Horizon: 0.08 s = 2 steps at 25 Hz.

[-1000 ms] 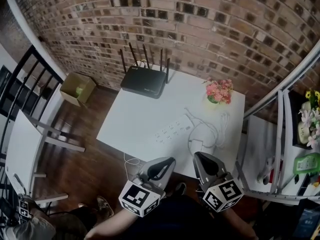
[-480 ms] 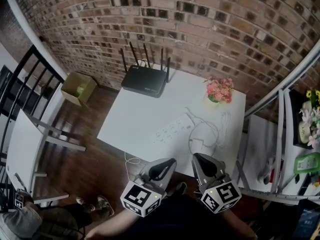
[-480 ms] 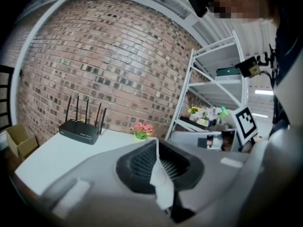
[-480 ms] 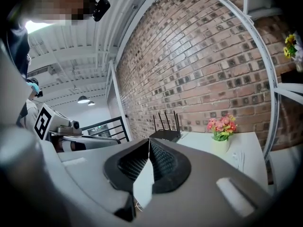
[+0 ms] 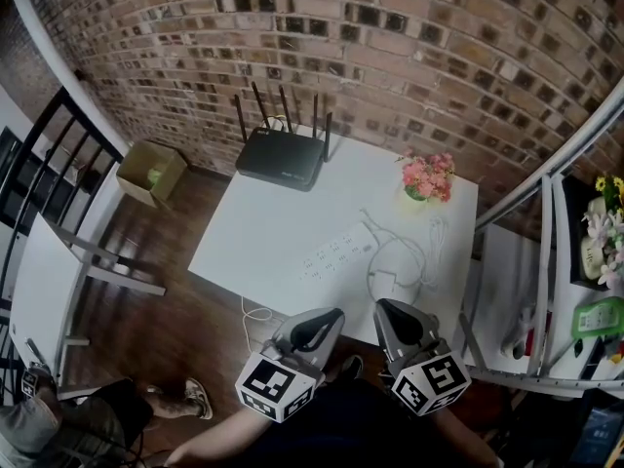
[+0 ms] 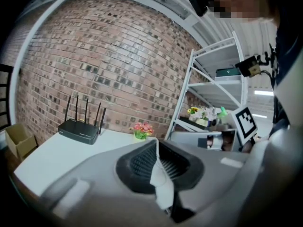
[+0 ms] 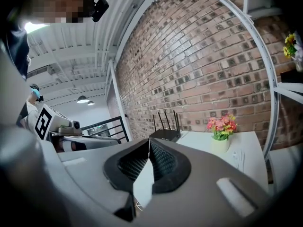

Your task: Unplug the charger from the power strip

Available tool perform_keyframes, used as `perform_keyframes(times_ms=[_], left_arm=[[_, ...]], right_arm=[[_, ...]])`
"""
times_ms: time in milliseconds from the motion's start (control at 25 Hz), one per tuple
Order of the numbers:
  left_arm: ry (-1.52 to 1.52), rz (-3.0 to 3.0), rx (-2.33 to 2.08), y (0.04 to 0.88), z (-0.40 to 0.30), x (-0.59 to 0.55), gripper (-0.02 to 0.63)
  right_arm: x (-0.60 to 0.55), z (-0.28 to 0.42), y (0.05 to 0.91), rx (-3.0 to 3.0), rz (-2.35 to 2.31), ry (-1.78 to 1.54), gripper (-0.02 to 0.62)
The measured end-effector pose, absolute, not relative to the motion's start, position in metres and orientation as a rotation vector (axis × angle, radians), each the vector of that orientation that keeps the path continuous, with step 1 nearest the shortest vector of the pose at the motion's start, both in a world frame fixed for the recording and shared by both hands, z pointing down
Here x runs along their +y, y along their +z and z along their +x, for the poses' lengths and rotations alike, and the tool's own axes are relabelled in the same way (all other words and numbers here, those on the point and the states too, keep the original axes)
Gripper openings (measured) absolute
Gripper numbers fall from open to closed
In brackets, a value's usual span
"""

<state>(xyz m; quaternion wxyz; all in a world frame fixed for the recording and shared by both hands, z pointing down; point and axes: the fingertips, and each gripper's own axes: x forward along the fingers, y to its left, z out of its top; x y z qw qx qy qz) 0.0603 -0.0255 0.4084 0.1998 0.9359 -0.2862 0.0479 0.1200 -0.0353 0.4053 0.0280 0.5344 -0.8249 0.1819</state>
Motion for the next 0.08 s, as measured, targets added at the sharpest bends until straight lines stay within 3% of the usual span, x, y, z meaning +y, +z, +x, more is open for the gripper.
perform_keyframes(times_ms=[80], left_arm=[[0.132, 2.619, -0.798, 0.4081, 0.0593, -0.0258, 0.017]], right_arm=[[-0.0358, 0.1188, 0.4051, -2.545, 1.65, 0.557, 0.012]])
